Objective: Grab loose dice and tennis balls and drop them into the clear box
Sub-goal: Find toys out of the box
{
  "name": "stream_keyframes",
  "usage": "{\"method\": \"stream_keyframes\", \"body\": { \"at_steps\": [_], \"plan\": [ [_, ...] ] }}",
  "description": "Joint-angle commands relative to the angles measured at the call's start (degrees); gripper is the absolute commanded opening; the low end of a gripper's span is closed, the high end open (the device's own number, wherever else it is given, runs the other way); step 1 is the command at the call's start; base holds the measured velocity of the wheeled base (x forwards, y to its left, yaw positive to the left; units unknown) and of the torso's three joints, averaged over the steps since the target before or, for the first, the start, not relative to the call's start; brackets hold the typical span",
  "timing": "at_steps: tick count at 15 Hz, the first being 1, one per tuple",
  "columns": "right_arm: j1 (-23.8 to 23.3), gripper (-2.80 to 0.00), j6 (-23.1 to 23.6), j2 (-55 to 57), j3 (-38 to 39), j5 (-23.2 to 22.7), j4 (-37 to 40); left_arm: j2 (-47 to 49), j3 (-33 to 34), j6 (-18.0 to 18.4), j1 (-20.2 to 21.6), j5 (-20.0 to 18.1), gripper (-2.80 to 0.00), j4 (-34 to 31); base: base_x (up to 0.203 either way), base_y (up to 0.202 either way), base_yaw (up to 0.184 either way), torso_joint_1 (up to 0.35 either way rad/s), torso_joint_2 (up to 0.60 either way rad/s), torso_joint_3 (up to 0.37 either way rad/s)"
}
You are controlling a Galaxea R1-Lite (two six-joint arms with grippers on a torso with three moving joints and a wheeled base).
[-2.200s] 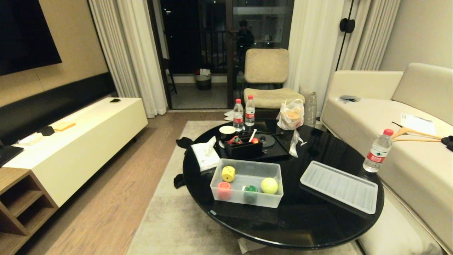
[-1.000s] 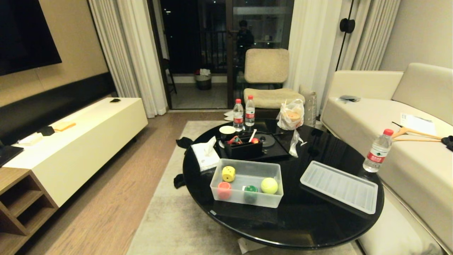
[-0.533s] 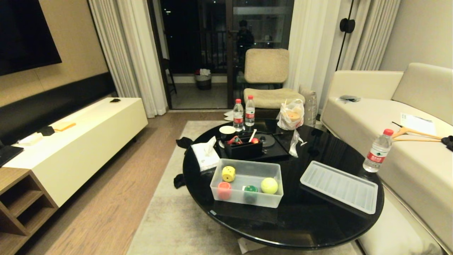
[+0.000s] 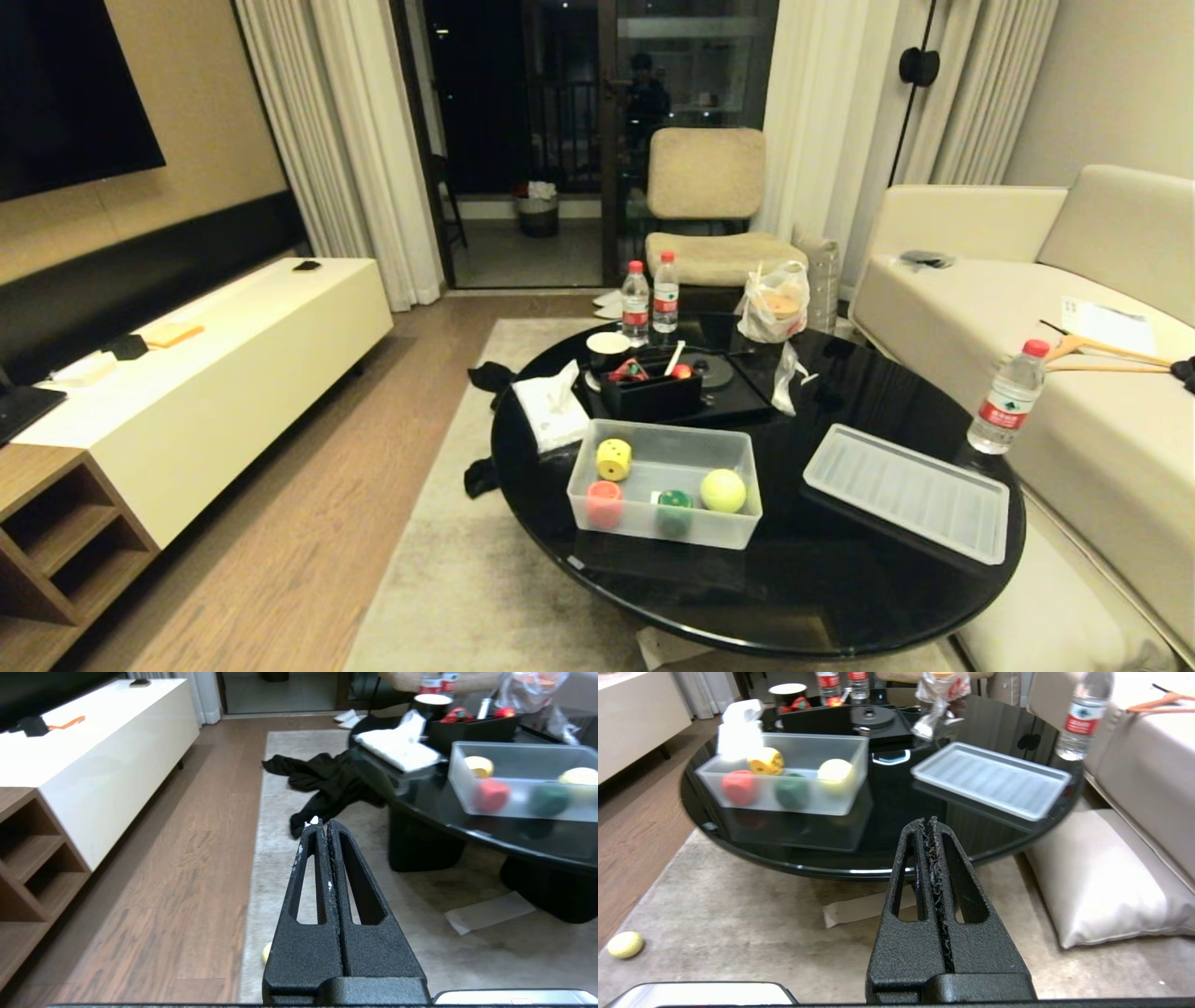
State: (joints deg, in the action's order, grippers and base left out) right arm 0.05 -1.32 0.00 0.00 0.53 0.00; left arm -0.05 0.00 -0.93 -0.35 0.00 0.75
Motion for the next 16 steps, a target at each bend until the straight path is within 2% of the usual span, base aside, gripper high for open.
{"method": "stream_keyframes", "body": {
  "at_steps": [1,16],
  "plan": [
    [0.0,-2.8,0.0,0.0,0.1,0.0,0.0,0.0,0.1,0.0,0.0,0.0,-2.8,0.0,0.0,0.229,-0.029,-0.001,0.0,0.002],
    [0.0,-2.8,0.0,0.0,0.1,0.0,0.0,0.0,0.1,0.0,0.0,0.0,-2.8,0.0,0.0,0.186,-0.006,0.001,0.0,0.002]
  ]
}}
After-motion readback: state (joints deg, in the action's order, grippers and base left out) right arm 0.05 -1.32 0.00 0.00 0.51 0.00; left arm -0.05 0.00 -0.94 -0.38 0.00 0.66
